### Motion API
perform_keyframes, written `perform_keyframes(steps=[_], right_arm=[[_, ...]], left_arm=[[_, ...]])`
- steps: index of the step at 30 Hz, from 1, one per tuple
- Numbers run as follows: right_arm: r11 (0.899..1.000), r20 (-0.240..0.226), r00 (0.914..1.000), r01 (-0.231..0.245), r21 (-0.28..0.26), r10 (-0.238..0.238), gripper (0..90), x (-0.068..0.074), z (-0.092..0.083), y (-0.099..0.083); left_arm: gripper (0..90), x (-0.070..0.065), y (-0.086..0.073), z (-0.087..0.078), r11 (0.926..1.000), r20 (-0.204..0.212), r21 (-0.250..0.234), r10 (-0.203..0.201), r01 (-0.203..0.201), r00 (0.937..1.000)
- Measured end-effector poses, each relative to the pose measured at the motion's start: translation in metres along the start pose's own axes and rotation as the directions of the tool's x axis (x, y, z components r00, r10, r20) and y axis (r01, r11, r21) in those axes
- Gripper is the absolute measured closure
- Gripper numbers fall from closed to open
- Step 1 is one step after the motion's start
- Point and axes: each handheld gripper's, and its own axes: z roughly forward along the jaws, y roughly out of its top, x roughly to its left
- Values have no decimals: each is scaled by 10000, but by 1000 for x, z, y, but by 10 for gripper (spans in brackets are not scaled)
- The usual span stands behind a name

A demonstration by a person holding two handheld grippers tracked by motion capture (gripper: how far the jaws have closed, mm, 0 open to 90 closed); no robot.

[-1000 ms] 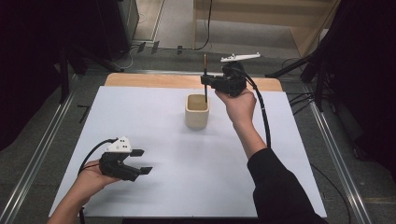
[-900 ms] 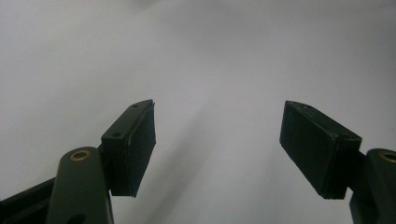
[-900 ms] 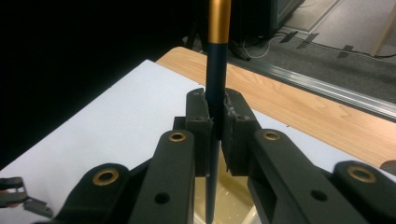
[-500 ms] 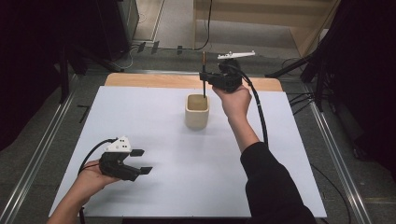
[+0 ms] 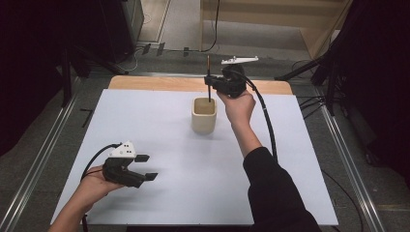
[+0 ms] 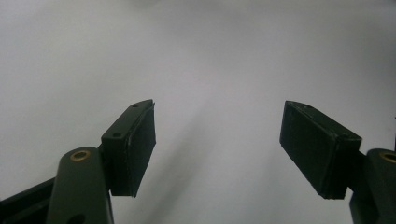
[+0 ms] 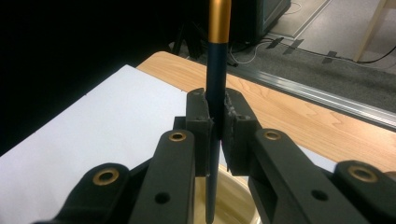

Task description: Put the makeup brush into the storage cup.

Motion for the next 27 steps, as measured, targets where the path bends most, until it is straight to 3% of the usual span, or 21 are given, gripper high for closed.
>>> perform_keyframes(steps=[27], right_arm=[[9997, -54, 9997, -248, 21, 248, 832, -5, 18, -33]], left_arm=[[273, 0, 0, 1, 10000, 56, 44, 41, -41, 10000]])
